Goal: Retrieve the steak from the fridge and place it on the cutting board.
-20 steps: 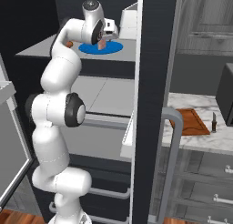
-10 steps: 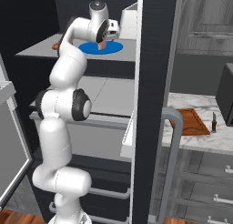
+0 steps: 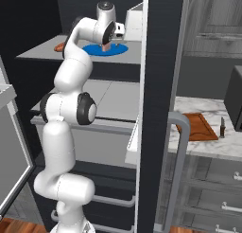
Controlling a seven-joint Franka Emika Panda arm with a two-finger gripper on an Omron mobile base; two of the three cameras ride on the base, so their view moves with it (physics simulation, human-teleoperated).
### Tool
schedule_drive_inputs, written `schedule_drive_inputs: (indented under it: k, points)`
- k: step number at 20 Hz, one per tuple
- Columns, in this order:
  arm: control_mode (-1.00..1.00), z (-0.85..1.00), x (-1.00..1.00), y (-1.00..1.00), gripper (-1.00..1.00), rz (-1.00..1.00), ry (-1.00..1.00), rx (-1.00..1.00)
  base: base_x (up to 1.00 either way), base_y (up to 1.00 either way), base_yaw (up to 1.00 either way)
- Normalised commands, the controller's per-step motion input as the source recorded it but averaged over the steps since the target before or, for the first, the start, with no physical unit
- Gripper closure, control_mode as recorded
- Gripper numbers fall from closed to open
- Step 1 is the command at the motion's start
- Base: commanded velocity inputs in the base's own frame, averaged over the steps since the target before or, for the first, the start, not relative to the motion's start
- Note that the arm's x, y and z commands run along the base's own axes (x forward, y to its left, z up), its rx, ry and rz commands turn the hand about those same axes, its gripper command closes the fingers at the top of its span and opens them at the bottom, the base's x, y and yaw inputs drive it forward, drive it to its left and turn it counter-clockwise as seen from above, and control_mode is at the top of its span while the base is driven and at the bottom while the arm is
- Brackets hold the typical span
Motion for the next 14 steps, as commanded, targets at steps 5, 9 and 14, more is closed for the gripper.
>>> schedule_drive_inputs:
  k: [5,9,14]
  points:
    - [-1.0,-0.39,0.0,0.0,-1.0,0.0,0.0,0.0,0.0,0.0,0.0]
    - [-1.0,-0.02,0.0,0.0,1.0,0.0,0.0,0.0,0.0,0.0,0.0]
    - [-1.0,0.0,0.0,0.0,1.0,0.0,0.0,0.0,0.0,0.0,0.0]
